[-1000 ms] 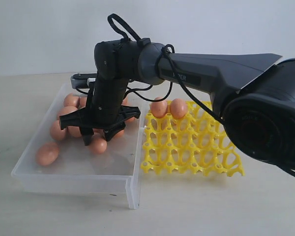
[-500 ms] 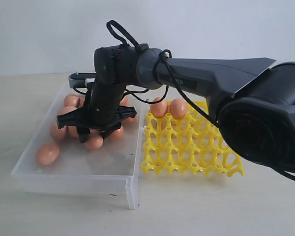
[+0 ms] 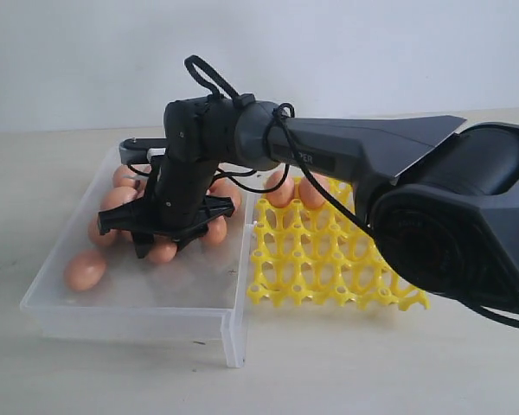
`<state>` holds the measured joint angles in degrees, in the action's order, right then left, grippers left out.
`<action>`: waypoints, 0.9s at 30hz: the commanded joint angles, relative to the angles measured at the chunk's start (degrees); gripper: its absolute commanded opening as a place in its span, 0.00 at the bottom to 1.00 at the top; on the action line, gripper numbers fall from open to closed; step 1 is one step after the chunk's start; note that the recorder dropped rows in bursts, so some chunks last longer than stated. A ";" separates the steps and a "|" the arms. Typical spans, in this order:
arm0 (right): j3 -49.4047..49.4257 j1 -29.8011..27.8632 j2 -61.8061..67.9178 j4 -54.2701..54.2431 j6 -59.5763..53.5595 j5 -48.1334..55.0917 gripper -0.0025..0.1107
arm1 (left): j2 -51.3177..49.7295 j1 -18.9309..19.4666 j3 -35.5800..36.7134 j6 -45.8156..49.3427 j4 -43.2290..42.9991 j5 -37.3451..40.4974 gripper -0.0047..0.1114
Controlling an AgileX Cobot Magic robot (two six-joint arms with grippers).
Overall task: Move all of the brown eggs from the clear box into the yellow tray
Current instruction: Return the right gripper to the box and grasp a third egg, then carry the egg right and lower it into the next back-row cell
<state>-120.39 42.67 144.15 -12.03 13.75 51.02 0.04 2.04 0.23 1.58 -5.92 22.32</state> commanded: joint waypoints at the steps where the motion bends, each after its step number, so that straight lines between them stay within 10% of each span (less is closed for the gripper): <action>1: 0.46 -0.05 1.59 1.63 -2.52 0.82 0.17 | -0.04 -0.34 -0.23 -0.28 0.14 -0.52 0.04; 3: 0.46 0.19 1.21 1.63 -4.87 0.82 0.02 | -0.04 -0.34 -0.23 -0.28 0.14 -0.52 0.04; 13: 6.90 1.61 -8.84 1.41 -13.24 -2.36 0.02 | -0.04 -0.34 -0.23 -0.28 0.14 -0.52 0.04; 27: 53.97 -1.98 -44.78 -0.43 -16.93 -47.68 0.02 | -0.04 -0.34 -0.23 -0.28 0.14 -0.52 0.04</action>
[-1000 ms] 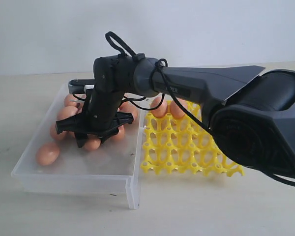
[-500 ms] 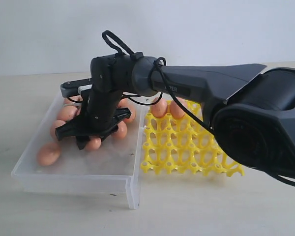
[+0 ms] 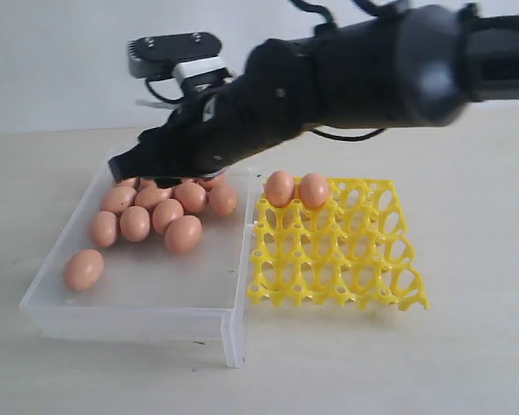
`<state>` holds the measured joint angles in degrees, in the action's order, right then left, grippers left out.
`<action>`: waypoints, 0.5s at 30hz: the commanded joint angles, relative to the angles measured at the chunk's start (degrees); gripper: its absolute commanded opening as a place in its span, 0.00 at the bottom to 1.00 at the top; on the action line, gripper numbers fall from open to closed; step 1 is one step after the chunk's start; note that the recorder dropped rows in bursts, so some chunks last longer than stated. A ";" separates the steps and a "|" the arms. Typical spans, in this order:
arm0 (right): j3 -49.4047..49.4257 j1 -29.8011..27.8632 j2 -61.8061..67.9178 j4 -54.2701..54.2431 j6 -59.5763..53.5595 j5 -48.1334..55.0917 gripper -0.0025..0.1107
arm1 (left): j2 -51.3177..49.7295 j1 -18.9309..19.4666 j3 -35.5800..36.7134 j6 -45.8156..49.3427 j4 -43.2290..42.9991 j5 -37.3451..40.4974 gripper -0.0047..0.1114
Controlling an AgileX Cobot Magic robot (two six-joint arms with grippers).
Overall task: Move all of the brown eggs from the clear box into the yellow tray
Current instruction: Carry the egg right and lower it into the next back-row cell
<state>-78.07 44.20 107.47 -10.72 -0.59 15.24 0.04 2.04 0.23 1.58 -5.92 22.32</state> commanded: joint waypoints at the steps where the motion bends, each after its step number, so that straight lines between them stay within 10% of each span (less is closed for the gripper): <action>1: 14.47 -4.66 -10.26 -2.78 -3.08 -14.38 0.02 | -0.04 -0.34 -0.23 -0.28 0.14 -0.52 0.04; 7: 26.79 -16.85 -14.46 -6.49 -5.53 -21.32 0.02 | -0.04 -0.34 -0.23 -0.28 0.14 -0.52 0.04; 15: 19.84 -27.35 -3.61 -4.33 -5.42 -17.66 0.02 | -0.04 -0.34 -0.23 -0.28 0.14 -0.52 0.04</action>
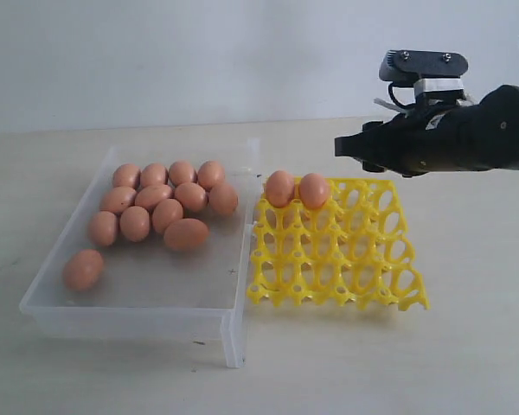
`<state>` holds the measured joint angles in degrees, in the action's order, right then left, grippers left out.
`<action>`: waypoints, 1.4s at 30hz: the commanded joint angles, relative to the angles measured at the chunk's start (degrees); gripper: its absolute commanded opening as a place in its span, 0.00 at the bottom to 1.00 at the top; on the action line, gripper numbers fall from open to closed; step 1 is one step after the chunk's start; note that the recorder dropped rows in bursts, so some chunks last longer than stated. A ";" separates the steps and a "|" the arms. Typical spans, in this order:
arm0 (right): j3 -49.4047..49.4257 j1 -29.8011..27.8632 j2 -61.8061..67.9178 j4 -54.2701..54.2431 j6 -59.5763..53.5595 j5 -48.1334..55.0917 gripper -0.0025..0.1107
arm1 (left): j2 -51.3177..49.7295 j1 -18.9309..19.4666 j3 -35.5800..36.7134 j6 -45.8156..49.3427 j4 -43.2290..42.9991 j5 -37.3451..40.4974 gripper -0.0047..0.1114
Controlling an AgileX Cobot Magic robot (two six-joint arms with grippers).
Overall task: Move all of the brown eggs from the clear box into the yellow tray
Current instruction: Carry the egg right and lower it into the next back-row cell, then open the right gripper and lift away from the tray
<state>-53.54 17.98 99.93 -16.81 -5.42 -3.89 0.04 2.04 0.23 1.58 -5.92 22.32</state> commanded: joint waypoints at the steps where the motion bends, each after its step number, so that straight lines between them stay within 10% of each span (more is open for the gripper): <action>1: -5.52 -1.13 4.59 2.15 -0.58 1.79 0.02 | -0.04 -0.34 -0.23 -0.28 0.14 -0.52 0.04; 42: -9.33 0.69 14.04 2.39 1.04 -0.80 0.02 | -0.04 -0.34 -0.23 -0.28 0.14 -0.52 0.04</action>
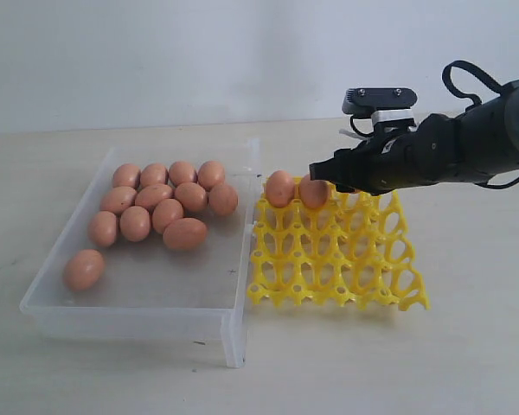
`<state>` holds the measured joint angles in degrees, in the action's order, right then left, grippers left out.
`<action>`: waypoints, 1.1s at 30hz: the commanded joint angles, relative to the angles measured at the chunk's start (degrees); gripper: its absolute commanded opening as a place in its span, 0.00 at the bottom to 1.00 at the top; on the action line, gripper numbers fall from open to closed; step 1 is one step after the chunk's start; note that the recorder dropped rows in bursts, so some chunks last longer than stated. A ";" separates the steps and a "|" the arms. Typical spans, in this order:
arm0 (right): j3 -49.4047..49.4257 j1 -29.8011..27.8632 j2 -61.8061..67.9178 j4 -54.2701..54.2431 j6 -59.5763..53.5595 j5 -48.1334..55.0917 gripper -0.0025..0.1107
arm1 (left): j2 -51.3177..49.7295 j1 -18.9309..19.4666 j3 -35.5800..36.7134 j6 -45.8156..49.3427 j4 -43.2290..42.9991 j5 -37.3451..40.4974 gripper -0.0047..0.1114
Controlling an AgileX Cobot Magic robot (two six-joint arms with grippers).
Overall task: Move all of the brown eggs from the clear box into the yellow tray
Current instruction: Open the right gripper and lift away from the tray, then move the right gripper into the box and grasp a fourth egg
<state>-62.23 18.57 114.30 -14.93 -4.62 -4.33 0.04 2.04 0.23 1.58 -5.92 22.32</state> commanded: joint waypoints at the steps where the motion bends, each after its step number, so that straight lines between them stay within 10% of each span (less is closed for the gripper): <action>1: -0.64 0.11 -0.20 0.51 0.24 -0.23 0.02 | -0.04 -0.34 -0.23 -0.28 0.14 -0.52 0.04; 6: -0.64 0.11 -0.19 0.51 0.11 0.28 0.08 | -0.04 -0.34 -0.23 -0.28 0.14 -0.52 0.04; 14: -0.64 0.11 -0.19 0.51 0.11 0.94 0.57 | -0.04 -0.34 -0.23 -0.28 0.14 -0.52 0.04; 23: -1.59 3.60 -9.62 0.40 -0.10 6.86 0.55 | -0.04 -0.34 -0.23 -0.28 0.14 -0.52 0.04; 28: -12.24 15.18 -12.70 -0.07 -9.22 27.23 0.02 | -0.04 -0.34 -0.23 -0.28 0.14 -0.52 0.04; 33: -24.06 21.30 -5.55 -1.68 -10.61 37.39 0.03 | -0.04 -0.34 -0.23 -0.28 0.14 -0.52 0.04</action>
<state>-81.49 37.92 105.21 -16.49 -14.25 28.86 0.04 2.04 0.23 1.58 -5.92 22.32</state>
